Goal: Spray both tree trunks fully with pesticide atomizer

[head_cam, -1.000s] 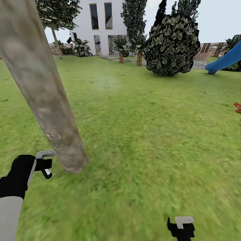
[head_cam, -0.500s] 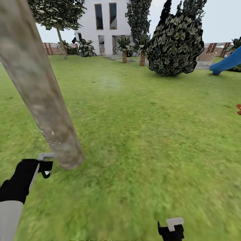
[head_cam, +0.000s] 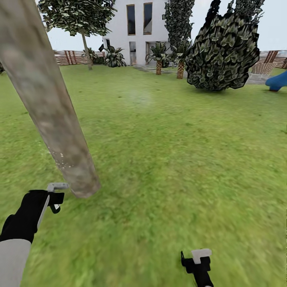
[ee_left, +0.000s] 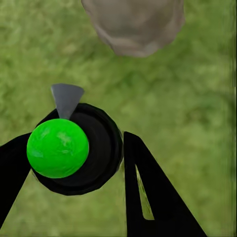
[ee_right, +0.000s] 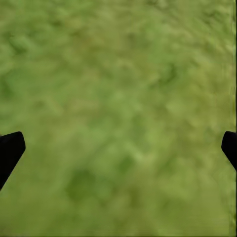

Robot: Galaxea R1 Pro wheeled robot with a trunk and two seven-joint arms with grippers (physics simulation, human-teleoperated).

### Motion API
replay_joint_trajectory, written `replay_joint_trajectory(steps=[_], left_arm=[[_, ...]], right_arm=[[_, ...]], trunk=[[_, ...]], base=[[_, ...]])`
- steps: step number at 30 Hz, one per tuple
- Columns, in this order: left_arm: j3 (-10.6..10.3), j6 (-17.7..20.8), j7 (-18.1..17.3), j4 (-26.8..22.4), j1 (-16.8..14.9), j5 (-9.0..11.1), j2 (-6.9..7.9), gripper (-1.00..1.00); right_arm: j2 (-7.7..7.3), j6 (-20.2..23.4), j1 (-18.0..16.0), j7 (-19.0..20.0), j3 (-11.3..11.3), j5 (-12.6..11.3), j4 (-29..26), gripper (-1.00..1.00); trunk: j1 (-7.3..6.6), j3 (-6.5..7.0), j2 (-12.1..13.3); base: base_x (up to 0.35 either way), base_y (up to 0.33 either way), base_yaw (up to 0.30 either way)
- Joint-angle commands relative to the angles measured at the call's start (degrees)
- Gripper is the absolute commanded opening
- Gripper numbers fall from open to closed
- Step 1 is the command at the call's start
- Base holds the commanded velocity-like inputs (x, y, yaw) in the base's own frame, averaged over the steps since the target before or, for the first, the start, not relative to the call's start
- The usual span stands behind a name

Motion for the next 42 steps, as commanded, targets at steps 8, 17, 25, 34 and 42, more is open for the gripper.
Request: replay_joint_trajectory(steps=[8,17,25,34,42], left_arm=[[0.2,0.3,-0.1,-0.4,0.0,-0.6,0.00,-1.00],[2.4,0.5,1.0,-0.5,0.0,-0.9,0.00,-1.00],[1.8,3.3,2.8,-0.1,-4.7,-0.2,-0.49,-1.00],[1.5,5.5,3.1,-0.6,-5.7,-0.6,-0.37,-1.00],[0.5,7.0,2.9,-0.9,-8.4,-0.5,-0.90,-1.00]], right_arm=[[-1.38,0.0,0.0,-0.6,0.3,0.6,0.2,1.00],[-1.39,0.0,0.0,-0.6,0.3,0.6,0.4,1.00],[-1.39,0.0,0.0,-0.6,0.3,0.6,0.4,1.00],[-2.73,0.0,0.0,-0.6,0.3,0.6,0.6,1.00],[-3.02,0.0,0.0,-0.6,0.3,0.6,0.6,1.00]], trunk=[[0.01,-0.05,0.0],[0.01,-0.05,0.0],[0.01,-0.05,0.0],[0.01,-0.05,0.0],[0.01,-0.05,0.0]], base=[[0.231,-0.195,0.001],[0.090,-0.233,0.241],[-0.005,-0.020,0.278],[0.039,-0.081,0.079],[0.147,-0.245,0.000]])
